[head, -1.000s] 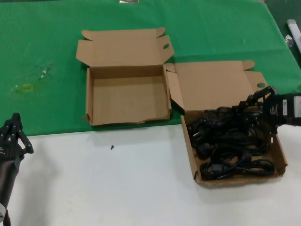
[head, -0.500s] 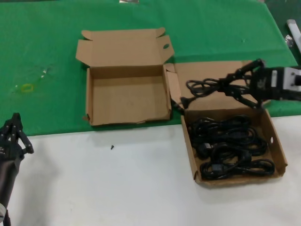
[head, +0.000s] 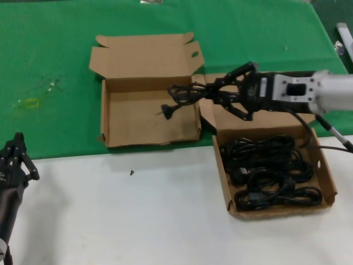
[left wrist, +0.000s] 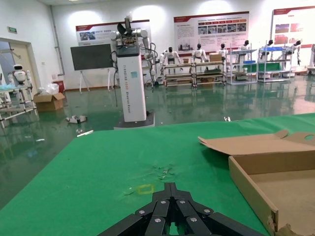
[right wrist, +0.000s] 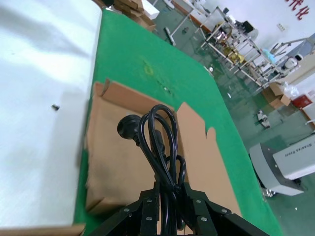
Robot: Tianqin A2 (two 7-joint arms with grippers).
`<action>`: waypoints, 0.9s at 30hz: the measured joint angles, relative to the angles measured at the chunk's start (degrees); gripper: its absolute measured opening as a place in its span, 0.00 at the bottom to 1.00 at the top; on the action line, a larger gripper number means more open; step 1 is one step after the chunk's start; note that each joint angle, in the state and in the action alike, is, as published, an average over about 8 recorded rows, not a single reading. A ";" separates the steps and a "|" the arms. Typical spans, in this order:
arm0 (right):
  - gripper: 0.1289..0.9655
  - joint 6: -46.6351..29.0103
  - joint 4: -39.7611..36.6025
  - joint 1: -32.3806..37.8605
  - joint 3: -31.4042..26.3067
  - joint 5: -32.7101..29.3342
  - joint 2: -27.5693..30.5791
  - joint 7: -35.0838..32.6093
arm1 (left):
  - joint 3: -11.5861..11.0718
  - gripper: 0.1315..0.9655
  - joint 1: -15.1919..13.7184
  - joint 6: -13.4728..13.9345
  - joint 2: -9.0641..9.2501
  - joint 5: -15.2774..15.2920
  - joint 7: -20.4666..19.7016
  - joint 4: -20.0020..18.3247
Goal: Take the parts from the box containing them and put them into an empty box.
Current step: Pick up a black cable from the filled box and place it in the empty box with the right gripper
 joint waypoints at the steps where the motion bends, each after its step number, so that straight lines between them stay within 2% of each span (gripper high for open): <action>1: 0.12 0.37 -0.47 0.37 -0.30 -0.22 -0.85 -0.16 | 0.00 0.01 0.00 0.00 0.00 0.00 0.00 0.00; 17: 0.12 5.71 -13.09 5.93 -4.05 -2.44 -14.38 -6.22 | 0.00 0.01 0.00 0.00 0.00 0.00 0.00 0.00; 27: 0.12 8.61 -31.28 11.99 -2.22 -0.39 -23.14 -19.38 | 0.00 0.01 0.00 0.00 0.00 0.00 0.00 0.00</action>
